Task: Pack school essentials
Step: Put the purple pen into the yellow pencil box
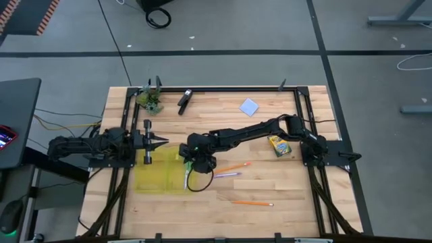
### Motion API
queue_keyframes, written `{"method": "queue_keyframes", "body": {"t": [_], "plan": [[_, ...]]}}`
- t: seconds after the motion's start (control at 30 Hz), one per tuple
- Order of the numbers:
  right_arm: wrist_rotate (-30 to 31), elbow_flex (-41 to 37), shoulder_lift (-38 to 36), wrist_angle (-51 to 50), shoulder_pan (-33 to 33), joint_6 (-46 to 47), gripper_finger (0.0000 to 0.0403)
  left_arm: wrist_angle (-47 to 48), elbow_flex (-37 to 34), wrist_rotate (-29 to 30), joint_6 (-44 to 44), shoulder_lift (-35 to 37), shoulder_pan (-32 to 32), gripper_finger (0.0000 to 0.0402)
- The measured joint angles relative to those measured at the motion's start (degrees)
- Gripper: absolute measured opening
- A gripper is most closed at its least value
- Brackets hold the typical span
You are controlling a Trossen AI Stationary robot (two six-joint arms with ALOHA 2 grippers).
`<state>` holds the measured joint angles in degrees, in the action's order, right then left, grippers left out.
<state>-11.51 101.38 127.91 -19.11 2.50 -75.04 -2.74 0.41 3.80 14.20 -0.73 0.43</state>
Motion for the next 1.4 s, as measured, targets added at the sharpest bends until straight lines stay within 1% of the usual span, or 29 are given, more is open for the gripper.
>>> {"method": "queue_keyframes", "body": {"t": [0.07, 0.27, 0.47, 0.57, 0.67, 0.9, 1.1, 1.27, 1.4], "plan": [[1.3, 0.2, -0.8, -0.2, 0.0, 2.0, 0.0189, 0.0, 0.0, 0.0, 0.0, 0.0, 0.0, 0.0040], [8.1, 0.1, -3.7, -8.8, 1.1, 6.4, 0.0182, 0.0, 0.0, 0.0, 0.0, -0.4, 0.0, 0.0032], [7.9, 0.1, -5.4, -15.0, 2.7, 21.9, 0.0170, 0.3, 0.0, 0.0, 0.0, -0.8, 0.0, 0.0028], [8.5, -0.1, -5.1, -18.9, 3.2, 26.8, 0.0163, 0.3, 0.0, 0.0, 0.0, -0.9, 0.0, 0.0031], [9.1, -1.9, -4.9, -19.0, 4.2, 30.4, 0.0156, 0.3, 0.0, 0.0, 0.0, -0.9, 0.0, 0.0035], [8.9, -4.7, -4.8, -18.0, 5.7, 40.8, 0.0144, 0.3, 0.0, 0.0, 0.0, -0.9, 0.0, 0.0030], [7.0, -9.0, -4.8, -14.0, 7.3, 51.9, 0.0142, 0.3, 0.0, 0.0, 0.0, -0.9, 0.0, 0.0027], [11.2, -14.5, -5.4, -5.8, 10.0, 56.5, 0.0130, 0.3, 0.0, 0.0, 0.0, -0.9, 0.0, 0.0035], [11.4, -18.7, -6.6, 0.4, 11.2, 62.0, 0.0113, 0.3, 0.0, 0.0, 0.0, -0.9, 0.0, 0.0038]]}}
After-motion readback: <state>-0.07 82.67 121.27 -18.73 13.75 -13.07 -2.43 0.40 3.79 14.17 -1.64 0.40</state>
